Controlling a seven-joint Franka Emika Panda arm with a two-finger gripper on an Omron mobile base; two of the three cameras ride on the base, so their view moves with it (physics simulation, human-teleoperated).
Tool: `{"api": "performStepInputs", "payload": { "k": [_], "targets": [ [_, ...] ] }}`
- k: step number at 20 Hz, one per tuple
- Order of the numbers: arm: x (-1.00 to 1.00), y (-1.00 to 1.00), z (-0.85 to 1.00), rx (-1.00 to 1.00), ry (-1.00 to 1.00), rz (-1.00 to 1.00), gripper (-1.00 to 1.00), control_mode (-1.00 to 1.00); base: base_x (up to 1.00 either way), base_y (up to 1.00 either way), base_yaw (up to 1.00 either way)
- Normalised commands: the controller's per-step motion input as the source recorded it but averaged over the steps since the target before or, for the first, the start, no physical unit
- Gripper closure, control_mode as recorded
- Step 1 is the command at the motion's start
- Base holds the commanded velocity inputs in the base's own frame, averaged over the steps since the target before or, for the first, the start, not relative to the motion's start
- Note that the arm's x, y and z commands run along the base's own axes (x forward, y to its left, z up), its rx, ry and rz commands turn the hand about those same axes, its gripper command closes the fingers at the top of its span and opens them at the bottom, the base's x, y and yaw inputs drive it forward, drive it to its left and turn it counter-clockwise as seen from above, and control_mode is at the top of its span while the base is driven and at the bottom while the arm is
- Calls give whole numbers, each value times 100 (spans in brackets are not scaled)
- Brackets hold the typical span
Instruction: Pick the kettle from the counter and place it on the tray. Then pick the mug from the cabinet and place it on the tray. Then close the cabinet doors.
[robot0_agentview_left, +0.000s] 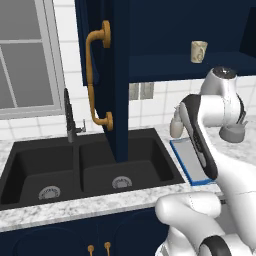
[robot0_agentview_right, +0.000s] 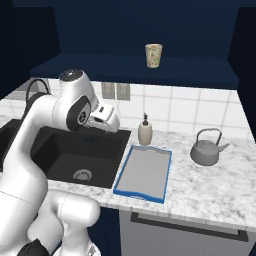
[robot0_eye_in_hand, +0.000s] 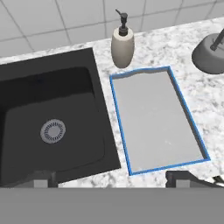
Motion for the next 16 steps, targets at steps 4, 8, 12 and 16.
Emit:
{"api": "performStepInputs", "payload": {
  "k": [4,8,12,16],
  "targets": [
    [-5,-62,-33,0,-33,-42,-100,-100,0,0,0],
    [1,-73,-24,0,-23,-35,-100,-100,0,0,0],
    [17,-73,-9,0,-6,-27,-100,-100,0,0,0],
    [29,-71,0,1,0,-18,-100,-100,0,0,0]
  ]
}}
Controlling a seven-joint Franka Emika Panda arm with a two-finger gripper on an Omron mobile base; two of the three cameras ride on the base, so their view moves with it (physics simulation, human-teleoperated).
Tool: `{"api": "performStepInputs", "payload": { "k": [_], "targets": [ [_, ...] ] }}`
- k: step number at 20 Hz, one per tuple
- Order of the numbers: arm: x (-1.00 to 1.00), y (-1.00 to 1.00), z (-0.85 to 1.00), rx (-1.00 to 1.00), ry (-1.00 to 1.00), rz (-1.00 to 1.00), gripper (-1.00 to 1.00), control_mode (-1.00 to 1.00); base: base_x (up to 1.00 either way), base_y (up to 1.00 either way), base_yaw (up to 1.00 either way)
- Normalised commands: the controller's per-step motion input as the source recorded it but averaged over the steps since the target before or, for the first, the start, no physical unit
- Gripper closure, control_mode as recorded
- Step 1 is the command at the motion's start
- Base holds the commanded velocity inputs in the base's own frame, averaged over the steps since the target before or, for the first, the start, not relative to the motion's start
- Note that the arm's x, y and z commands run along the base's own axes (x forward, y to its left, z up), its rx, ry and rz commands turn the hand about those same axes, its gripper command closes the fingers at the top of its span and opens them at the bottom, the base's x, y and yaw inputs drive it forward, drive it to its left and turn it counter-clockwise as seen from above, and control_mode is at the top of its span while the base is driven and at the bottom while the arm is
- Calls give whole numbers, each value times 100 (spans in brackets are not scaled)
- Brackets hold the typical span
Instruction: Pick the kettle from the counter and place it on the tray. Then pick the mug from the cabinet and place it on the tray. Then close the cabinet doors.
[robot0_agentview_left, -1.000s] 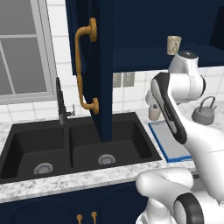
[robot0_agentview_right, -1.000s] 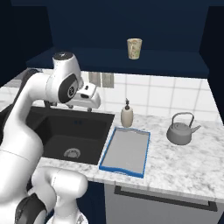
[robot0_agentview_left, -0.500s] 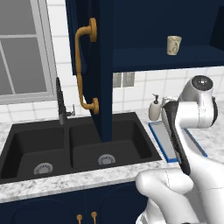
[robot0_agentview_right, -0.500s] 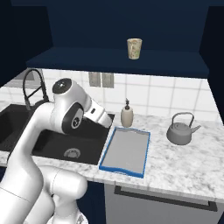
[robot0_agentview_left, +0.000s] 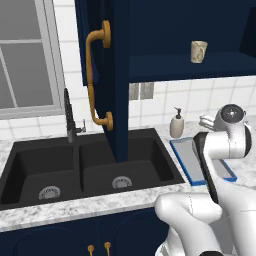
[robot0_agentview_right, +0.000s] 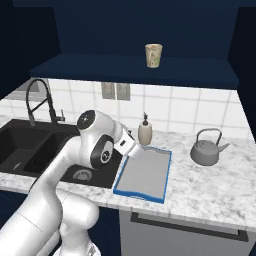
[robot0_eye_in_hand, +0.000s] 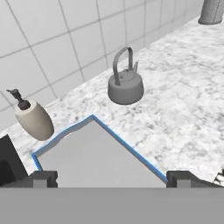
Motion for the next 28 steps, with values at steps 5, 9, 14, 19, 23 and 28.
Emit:
{"api": "performStepInputs", "payload": {
  "k": [5,9,14,19,23,28],
  "targets": [
    [21,-69,11,5,6,-11,-100,-100,0,0,0],
    [18,-64,21,7,28,-12,-100,-100,0,0,0],
    [32,-51,5,2,17,-3,-100,-100,0,0,0],
    [35,-34,-9,0,0,4,-100,-100,0,0,0],
    [33,-25,-13,0,-5,5,-100,-100,0,0,0],
    [35,-34,-3,0,-2,3,-100,-100,0,0,0]
  ]
}}
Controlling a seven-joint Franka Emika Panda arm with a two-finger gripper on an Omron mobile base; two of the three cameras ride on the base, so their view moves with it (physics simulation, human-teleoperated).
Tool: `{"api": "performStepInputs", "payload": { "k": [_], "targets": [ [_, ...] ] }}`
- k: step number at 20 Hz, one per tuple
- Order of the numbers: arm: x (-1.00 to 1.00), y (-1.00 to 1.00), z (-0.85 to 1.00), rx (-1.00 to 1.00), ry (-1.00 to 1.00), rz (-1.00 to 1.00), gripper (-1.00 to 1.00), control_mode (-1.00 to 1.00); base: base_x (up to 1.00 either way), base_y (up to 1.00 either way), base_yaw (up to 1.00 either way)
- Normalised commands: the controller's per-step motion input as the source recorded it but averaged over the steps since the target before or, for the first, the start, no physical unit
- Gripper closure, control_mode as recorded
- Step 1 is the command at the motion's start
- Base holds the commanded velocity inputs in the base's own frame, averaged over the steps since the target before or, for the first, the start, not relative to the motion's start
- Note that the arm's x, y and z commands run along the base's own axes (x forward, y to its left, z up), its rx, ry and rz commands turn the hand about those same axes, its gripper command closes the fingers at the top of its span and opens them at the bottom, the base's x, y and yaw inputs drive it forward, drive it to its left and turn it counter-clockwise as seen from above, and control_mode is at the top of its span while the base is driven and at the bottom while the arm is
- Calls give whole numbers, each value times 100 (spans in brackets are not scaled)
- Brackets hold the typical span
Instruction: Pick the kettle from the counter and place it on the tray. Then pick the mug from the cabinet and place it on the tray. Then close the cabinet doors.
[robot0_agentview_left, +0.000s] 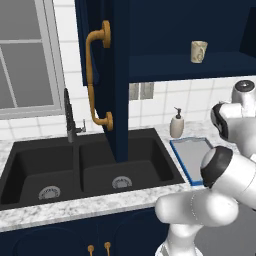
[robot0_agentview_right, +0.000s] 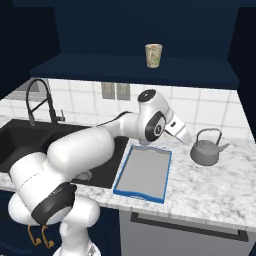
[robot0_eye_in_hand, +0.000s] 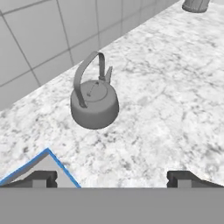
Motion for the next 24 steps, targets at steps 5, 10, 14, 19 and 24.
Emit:
{"api": "performStepInputs", "payload": {
  "k": [5,10,14,19,24],
  "targets": [
    [32,-21,-33,0,0,0,-100,-100,0,0,0],
    [38,-17,-29,0,-2,0,-100,-100,0,0,0],
    [41,-30,-8,0,-1,0,-100,-100,0,0,0],
    [44,-29,-13,0,0,0,-100,-100,0,0,0],
    [41,-23,-12,0,0,0,-100,-100,0,0,0]
  ]
}}
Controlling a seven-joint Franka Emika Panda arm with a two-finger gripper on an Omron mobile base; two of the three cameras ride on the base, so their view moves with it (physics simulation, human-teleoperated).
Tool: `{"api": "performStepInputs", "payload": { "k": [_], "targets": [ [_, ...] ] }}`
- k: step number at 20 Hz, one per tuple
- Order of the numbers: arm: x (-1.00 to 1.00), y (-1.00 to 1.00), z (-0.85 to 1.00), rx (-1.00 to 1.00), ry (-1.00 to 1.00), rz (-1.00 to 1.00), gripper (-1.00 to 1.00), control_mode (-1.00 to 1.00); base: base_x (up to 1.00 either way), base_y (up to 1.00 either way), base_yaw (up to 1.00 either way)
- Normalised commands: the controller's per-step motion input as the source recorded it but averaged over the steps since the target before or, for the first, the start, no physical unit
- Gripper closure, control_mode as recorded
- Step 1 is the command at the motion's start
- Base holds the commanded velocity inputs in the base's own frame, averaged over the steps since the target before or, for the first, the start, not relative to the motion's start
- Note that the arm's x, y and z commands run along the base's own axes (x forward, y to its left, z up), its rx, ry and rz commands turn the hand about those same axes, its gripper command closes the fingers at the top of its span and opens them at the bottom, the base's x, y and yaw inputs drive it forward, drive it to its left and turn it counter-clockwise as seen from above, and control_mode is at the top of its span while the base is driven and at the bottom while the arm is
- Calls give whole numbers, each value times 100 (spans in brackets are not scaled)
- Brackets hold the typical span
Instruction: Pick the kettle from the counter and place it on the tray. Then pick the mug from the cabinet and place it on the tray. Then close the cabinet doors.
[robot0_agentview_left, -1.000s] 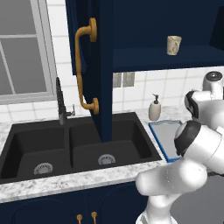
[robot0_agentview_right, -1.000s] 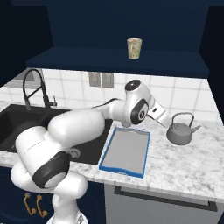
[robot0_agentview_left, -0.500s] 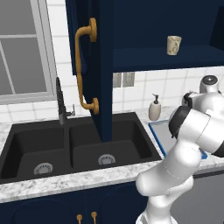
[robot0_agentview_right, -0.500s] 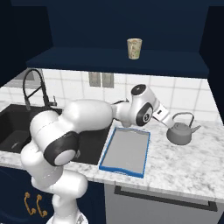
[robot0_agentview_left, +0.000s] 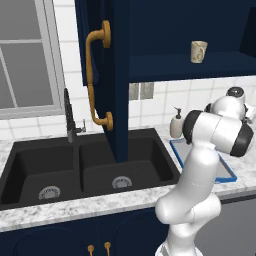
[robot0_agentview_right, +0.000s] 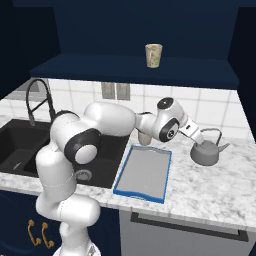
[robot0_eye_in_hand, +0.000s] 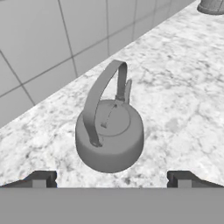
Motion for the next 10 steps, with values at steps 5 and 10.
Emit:
{"api": "performStepInputs", "payload": {
  "k": [5,10],
  "targets": [
    [36,-27,-13,0,0,0,-100,-100,0,0,0],
    [32,-18,-17,0,0,0,-100,-100,0,0,0]
  ]
}}
